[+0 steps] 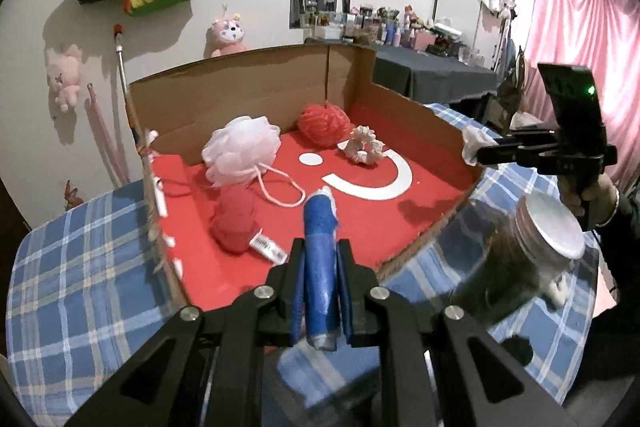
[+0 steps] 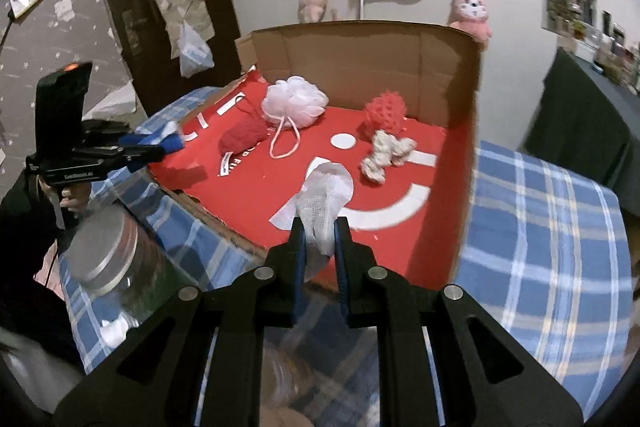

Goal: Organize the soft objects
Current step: 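Carry the blue item and tissue into the box and open both tools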

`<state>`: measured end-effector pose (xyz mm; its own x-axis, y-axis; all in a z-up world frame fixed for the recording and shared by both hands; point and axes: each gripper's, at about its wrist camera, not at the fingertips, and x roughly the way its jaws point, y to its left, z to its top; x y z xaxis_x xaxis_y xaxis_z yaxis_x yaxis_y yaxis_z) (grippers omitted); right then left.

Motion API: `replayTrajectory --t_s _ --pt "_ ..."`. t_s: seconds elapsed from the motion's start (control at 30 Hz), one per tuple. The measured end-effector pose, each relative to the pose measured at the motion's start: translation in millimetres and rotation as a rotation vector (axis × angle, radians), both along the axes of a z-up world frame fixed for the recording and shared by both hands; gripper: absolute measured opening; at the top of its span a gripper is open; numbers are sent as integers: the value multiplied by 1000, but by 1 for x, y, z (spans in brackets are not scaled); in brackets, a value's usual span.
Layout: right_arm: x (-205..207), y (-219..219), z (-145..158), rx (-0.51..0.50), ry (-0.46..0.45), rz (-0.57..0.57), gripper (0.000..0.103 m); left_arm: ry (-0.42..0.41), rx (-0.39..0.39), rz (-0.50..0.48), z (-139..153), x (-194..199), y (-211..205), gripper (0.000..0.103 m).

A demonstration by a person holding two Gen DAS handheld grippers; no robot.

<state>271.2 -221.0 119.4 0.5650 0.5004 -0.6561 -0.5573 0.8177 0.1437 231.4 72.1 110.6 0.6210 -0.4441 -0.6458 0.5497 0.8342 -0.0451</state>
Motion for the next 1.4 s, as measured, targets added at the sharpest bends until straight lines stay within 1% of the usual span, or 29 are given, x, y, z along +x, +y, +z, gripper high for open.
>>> replayTrajectory --t_s 0.2,0.33,0.37,0.43,0.5,0.53,0.67,0.73,0.87,1.1,1.27,1.4 --pt "37 30 9 -55 50 48 13 46 63 7 9 30 -34 16" --pt "68 46 8 -72 111 51 13 123 64 -10 11 58 -57 16" --pt "76 50 6 -75 126 48 13 138 62 -8 9 62 -61 16" --pt "94 56 -1 -91 170 34 13 202 53 9 6 83 -71 16" --pt "107 59 -7 -91 198 28 13 240 56 37 2 98 -78 16" --pt "117 61 -12 -88 227 27 13 256 62 48 -1 105 -81 16" --pt "140 66 -26 -93 295 17 13 306 82 88 -15 134 -87 16" --pt "148 72 -32 -121 311 17 13 327 75 96 -19 144 -87 16" --pt "157 80 -37 -149 321 25 13 347 89 109 -29 155 -87 16" --pt "166 92 -42 -196 329 25 13 344 114 118 -34 160 -87 16" --pt "171 95 -48 -215 341 19 13 353 126 132 -38 165 -82 26" --pt "173 97 -50 -225 344 16 14 363 122 140 -42 170 -78 29"
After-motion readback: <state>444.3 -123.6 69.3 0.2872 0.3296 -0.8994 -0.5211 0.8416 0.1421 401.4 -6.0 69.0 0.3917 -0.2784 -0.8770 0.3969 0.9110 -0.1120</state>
